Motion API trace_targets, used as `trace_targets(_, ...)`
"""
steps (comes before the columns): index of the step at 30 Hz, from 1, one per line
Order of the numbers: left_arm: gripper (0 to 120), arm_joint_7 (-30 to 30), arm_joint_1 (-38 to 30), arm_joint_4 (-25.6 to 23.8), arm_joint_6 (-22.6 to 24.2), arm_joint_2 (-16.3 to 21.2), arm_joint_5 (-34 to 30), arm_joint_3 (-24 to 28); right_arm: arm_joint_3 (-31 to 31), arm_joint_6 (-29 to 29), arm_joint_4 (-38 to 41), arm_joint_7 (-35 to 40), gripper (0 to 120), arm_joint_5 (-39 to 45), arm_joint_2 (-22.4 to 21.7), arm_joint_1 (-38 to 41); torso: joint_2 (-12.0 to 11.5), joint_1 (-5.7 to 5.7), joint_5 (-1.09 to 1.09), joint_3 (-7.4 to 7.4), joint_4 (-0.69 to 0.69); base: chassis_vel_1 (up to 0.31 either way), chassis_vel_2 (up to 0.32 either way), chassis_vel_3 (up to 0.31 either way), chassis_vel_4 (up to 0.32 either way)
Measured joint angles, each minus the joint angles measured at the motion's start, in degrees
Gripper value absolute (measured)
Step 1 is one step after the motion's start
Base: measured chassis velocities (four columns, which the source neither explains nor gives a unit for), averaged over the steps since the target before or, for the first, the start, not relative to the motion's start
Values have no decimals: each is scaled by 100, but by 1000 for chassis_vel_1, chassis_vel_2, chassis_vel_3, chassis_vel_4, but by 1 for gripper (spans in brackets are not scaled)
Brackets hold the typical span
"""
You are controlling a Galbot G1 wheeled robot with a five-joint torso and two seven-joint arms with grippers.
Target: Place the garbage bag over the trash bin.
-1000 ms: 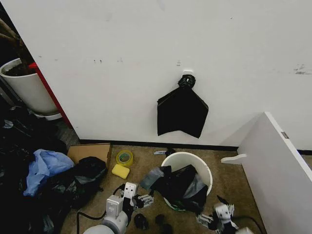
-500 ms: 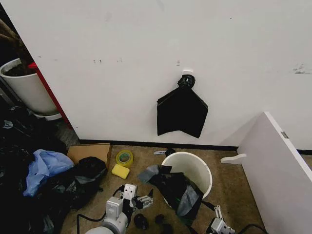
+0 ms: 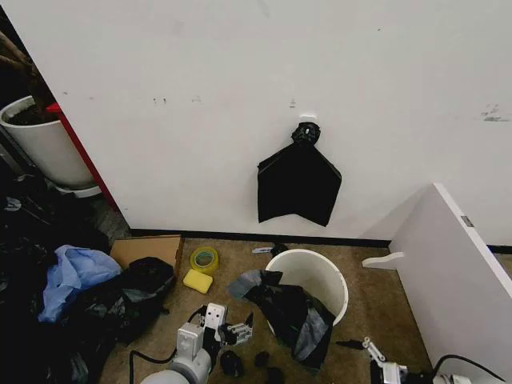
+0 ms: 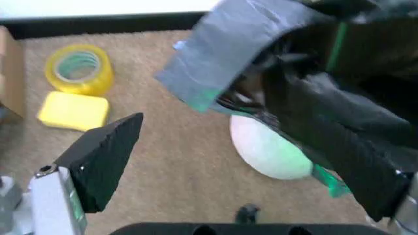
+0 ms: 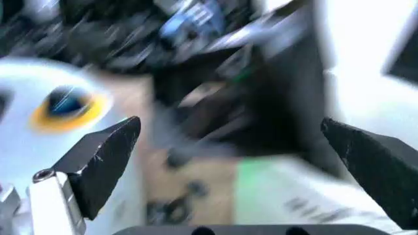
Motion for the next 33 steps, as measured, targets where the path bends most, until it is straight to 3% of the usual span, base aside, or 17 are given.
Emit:
trace_targets(3,100,87,71,-255,-54,145,16,-119,83,-205,131,498,100,768,-63,156,0,0,-1,0,1,0,0,0,0)
trace_targets(4,100,178,116,-431,-49,219,-41,-168,63,-406,243,987,100,1012,-75,272,0,0,-1,0,1,0,0,0,0)
trace_targets(7,100,220,137,-550,-49,259,-79,-200,15,-584,330,1434,100,1134,-78,356,0,0,-1,0,5,0,0,0,0)
trace_targets(9,100,235,141,-694,-88,304,-131,-229,-139,-1171,509,2456,100,1220,-38,671,0,0,-1,0,-2,0,0,0,0)
trace_targets(12,100,234,109,-729,-139,306,-143,-232,-248,-1669,606,3068,100,1283,9,1005,0,-1,0,0,2,0,0,0,0)
trace_targets(13,100,212,24,-718,-195,302,-146,-200,-388,-2407,661,3570,100,1304,72,1369,0,0,-1,0,7,0,0,0,0)
trace_targets(15,100,132,44,-663,-298,222,-98,-160,-720,-4106,650,4022,100,1005,103,2100,0,0,-2,0,0,0,0,0,0)
trace_targets(17,100,51,120,-647,-364,161,-74,-171,-1125,-4881,521,4155,100,636,95,2650,0,0,0,0,1,0,0,0,0)
trace_targets(19,100,-78,150,-633,-466,107,-55,-181,-1492,-5445,357,4148,100,289,102,3179,0,0,0,0,5,0,0,0,0)
trace_targets(21,100,-120,155,-631,-494,87,-54,-184,-1595,-5652,302,4105,100,173,116,3332,0,0,-2,1,5,0,0,0,0)
trace_targets(22,100,-217,179,-638,-545,39,-64,-193,-1880,-6131,128,3966,100,-41,191,3746,0,0,-2,1,2,0,0,0,0)
trace_targets(26,100,-326,290,-780,-575,8,-84,-223,-2296,-6599,-129,3809,100,-232,401,4247,0,0,-1,0,2,0,0,0,0)
trace_targets(33,100,-425,327,-847,-607,-17,-77,-217,-2733,-6765,-550,3717,96,-761,679,4651,0,0,-1,0,2,0,0,0,0)
